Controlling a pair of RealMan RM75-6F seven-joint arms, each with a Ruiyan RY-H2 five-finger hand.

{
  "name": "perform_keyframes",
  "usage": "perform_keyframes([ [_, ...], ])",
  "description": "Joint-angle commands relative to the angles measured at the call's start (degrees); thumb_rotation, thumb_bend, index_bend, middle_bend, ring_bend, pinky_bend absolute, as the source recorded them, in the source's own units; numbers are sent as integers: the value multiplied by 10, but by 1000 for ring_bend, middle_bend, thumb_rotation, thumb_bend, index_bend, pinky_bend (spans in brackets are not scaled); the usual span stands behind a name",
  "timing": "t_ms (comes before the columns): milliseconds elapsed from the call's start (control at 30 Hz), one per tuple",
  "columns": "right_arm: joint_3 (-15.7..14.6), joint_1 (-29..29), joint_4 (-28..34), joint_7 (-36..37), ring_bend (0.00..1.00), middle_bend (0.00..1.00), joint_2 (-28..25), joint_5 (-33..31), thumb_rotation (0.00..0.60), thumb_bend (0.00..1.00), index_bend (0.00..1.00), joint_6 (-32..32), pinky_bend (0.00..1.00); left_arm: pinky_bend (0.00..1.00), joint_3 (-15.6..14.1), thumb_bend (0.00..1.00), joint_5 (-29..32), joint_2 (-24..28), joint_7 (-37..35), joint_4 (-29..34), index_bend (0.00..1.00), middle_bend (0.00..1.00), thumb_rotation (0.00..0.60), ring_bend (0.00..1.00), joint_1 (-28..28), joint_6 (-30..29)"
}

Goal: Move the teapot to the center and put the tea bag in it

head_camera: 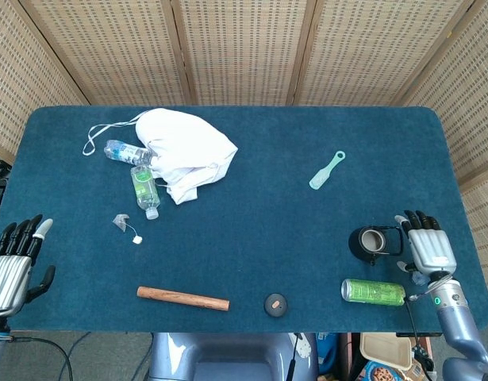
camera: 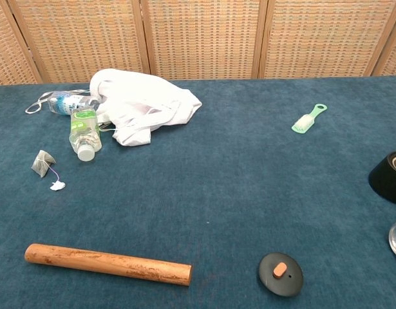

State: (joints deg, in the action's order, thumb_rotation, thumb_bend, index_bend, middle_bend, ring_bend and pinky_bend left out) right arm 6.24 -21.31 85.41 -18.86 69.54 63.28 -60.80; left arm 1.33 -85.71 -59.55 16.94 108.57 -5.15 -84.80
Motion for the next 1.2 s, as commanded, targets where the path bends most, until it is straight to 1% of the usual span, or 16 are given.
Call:
perform_keyframes([
  [33,1,-6,-10,0,40,141,7,-4,584,118,173,9,152,0,0,460,0,1,-1,0,41,0,600,36,0,0],
  [467,4,-36,-53,-12,38,135,36,-14,584,118,161,46,152,0,-1,460,6,2,-11,-5,41,0,600,38,3,-1],
  [633,6,-48,-67,-17,38,135,39,-12,586,118,161,56,151,0,-1,460,6,2,-12,-7,41,0,600,38,4,-1],
  [867,0,-68,-91,-38,38,135,38,-15,585,117,161,83,149,0,-1,460,12,1,-10,-8,41,0,600,39,4,2],
  [1200,4,-84,-114,-41,38,135,37,-15,583,117,161,92,148,0,0,461,12,-1,-7,-7,41,0,600,39,3,2],
])
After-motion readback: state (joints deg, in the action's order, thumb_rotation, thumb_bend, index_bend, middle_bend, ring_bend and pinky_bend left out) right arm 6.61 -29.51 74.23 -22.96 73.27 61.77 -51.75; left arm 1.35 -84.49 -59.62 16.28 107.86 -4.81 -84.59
